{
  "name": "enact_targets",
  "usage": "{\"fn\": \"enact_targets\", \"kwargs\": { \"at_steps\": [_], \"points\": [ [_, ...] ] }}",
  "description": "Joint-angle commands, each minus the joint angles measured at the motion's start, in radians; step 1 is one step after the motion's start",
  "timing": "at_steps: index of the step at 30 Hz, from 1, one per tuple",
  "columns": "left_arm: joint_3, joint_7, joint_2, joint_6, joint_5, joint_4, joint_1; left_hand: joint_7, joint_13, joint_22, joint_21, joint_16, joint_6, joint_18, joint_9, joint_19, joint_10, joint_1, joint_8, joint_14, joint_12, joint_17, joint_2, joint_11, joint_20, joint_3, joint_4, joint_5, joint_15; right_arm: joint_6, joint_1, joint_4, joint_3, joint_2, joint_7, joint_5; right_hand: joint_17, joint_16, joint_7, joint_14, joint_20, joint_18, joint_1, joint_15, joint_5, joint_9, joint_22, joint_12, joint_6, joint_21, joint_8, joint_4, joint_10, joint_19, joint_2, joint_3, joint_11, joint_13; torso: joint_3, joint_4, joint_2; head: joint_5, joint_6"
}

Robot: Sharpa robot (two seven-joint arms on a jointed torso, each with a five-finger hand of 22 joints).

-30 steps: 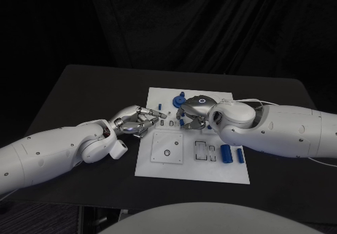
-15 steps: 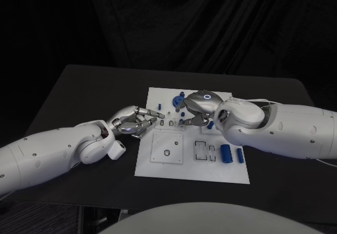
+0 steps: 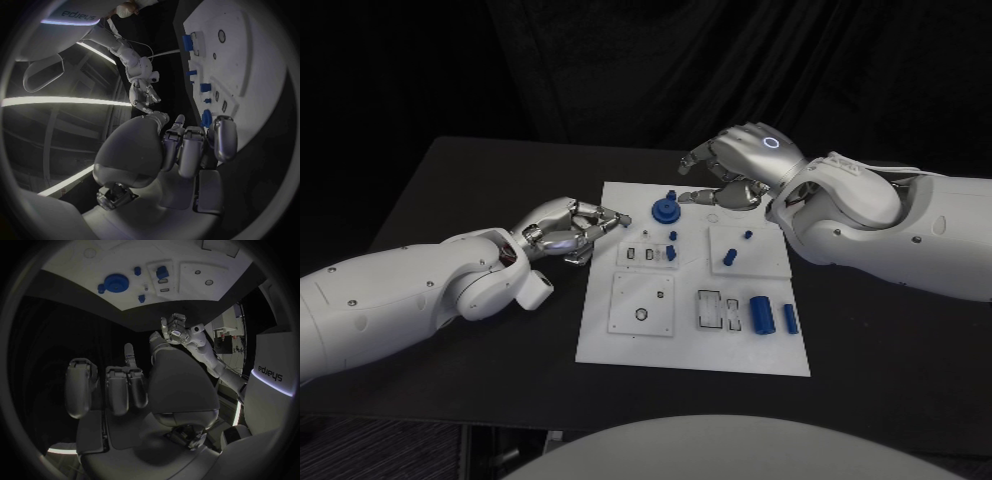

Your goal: Assemble the parts on the task board

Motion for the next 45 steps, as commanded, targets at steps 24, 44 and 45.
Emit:
{"fn": "enact_targets", "kwargs": {
  "at_steps": [24, 44, 45],
  "points": [
    [0.001, -0.667, 0.156, -0.123, -0.383, 0.012, 0.167, -0.075, 0.262, 0.115, 0.025, 0.003, 0.149, -0.020, 0.309, 0.151, 0.104, -0.110, 0.382, 0.104, -0.001, 0.263, 0.022, -0.054, -0.048, -0.233, -0.007, -0.210, -0.051, 0.001, 0.012, -0.054, -0.001, -0.066, -0.016, 0.135, 0.263, 0.003, 0.003, 0.105, 0.006, 0.010, 0.021, 0.010, 0.052, 0.022, 0.219, 0.003, 0.069, 0.014, 0.026, -0.009, 0.104, 0.040, 0.072, 0.016, 0.013, 0.263, 0.0306, -0.0395, -0.062, 0.043, 0.001],
    [0.001, -1.013, 0.316, 0.157, -0.396, -0.067, 0.225, -0.150, 0.262, 0.169, 0.047, 0.003, 0.142, -0.038, 0.763, 0.243, 0.104, -0.241, 0.635, 0.104, -0.001, 0.263, 0.060, -0.126, -0.124, -0.347, -0.006, -0.240, -0.124, 0.043, 0.002, -0.081, -0.001, -0.052, -0.047, 0.135, 0.263, 0.003, 0.006, 0.105, 0.008, 0.012, 0.007, 0.011, 0.049, 0.024, 0.216, 0.003, 0.065, 0.007, 0.021, -0.001, 0.104, 0.037, 0.073, 0.004, 0.014, 0.263, 0.0402, -0.0550, -0.068, 0.051, 0.000],
    [0.001, -1.016, 0.323, 0.166, -0.396, -0.073, 0.225, -0.151, 0.262, 0.170, 0.048, 0.003, 0.144, -0.039, 0.765, 0.245, 0.104, -0.239, 0.629, 0.104, -0.001, 0.263, 0.058, -0.127, -0.125, -0.348, -0.009, -0.239, -0.125, 0.044, 0.000, -0.082, -0.001, -0.051, -0.047, 0.135, 0.263, 0.003, 0.006, 0.105, 0.008, 0.012, 0.007, 0.011, 0.049, 0.024, 0.216, 0.003, 0.065, 0.007, 0.021, -0.001, 0.104, 0.037, 0.073, 0.004, 0.014, 0.263, 0.0413, -0.0574, -0.069, 0.054, 0.000]
  ]
}}
